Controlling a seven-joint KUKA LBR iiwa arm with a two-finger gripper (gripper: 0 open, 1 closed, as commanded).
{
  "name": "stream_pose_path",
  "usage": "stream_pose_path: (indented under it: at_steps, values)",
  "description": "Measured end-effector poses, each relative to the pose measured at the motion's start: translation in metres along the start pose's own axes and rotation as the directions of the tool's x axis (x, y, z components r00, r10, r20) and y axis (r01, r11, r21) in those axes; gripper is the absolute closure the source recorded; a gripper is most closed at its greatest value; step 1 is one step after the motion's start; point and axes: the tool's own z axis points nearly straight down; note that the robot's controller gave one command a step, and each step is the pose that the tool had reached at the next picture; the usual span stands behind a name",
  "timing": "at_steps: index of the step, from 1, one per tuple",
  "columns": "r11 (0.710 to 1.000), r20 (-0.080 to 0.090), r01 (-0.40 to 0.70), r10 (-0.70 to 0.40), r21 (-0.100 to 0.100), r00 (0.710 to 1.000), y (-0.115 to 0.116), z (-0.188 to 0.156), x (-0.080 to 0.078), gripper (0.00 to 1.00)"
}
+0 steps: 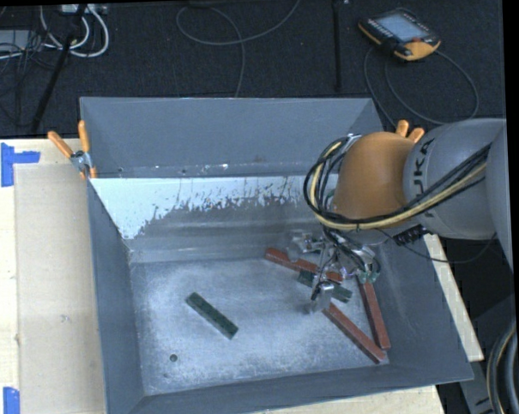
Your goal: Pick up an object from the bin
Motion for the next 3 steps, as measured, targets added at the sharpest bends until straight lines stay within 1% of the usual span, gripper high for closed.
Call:
stream_pose_path:
  at_steps: [1, 3]
  values:
    - [1.0, 0.001, -0.027, 0.027, 0.001, 1.0, -0.0452, -0.0049, 0.0093, 1.0]
    - [1.0, 0.0, -0.027, 0.027, 0.0, 1.0, -0.0453, -0.0057, 0.0094, 1.0]
